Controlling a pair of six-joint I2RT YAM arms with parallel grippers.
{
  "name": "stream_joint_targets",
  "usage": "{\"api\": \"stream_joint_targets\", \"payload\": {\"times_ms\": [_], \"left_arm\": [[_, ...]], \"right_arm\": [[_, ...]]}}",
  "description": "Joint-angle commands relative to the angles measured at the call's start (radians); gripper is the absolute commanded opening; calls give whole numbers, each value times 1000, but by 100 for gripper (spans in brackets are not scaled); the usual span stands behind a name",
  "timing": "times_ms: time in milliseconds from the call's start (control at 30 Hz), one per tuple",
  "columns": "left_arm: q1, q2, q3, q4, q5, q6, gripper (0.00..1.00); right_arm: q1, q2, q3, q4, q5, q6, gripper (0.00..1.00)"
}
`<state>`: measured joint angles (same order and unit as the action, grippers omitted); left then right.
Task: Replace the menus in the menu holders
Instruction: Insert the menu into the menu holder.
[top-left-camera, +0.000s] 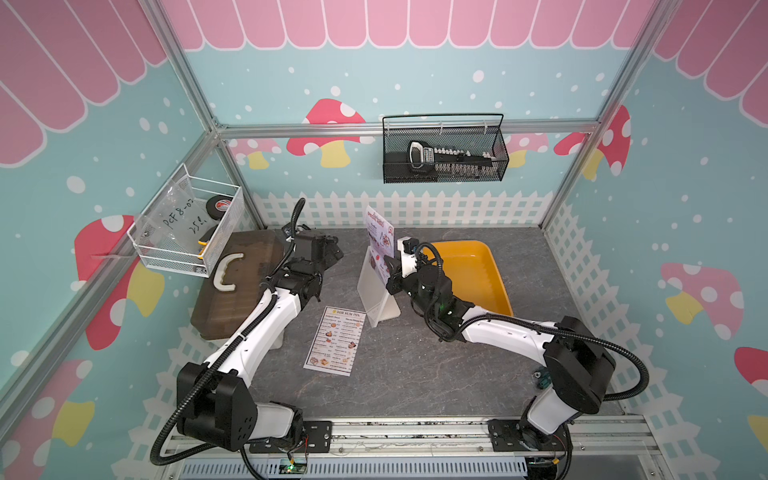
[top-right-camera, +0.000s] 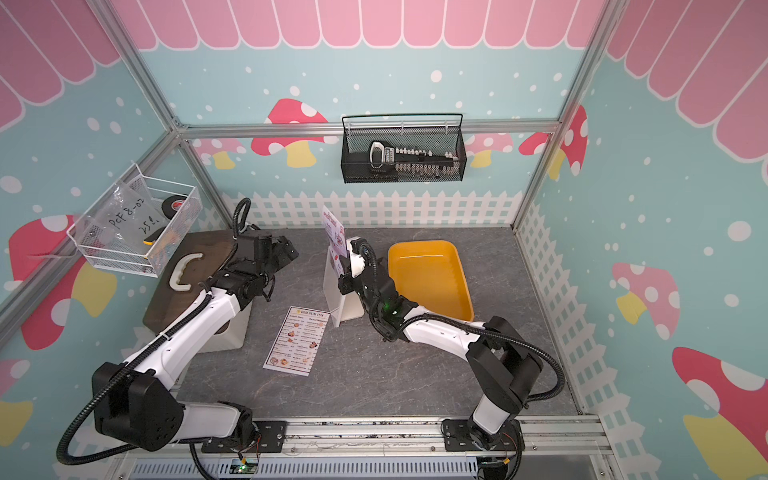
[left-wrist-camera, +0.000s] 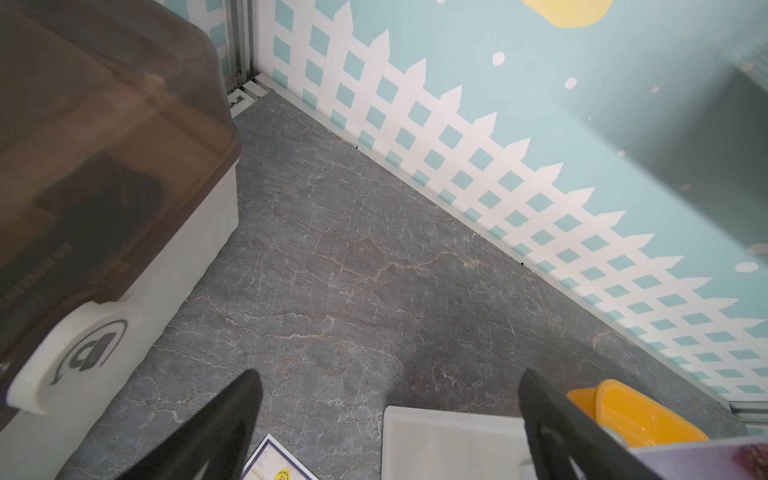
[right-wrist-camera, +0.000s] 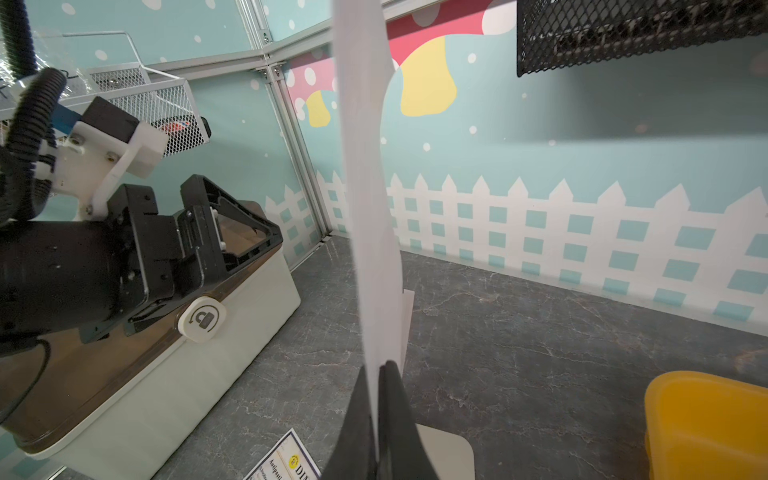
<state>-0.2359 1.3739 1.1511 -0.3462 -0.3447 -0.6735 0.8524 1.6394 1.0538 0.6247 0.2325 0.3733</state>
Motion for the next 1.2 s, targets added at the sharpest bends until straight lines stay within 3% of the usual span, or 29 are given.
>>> {"api": "stream_joint_targets", "payload": {"times_ms": [0,1167], "left_arm": [[1,10,26,10,-20,-6,97],[1,15,40,16,-36,5,97]], "right_arm": [[7,-21,9,40,20,-27,5],[28,-1,-54,128,51,61,5]]}}
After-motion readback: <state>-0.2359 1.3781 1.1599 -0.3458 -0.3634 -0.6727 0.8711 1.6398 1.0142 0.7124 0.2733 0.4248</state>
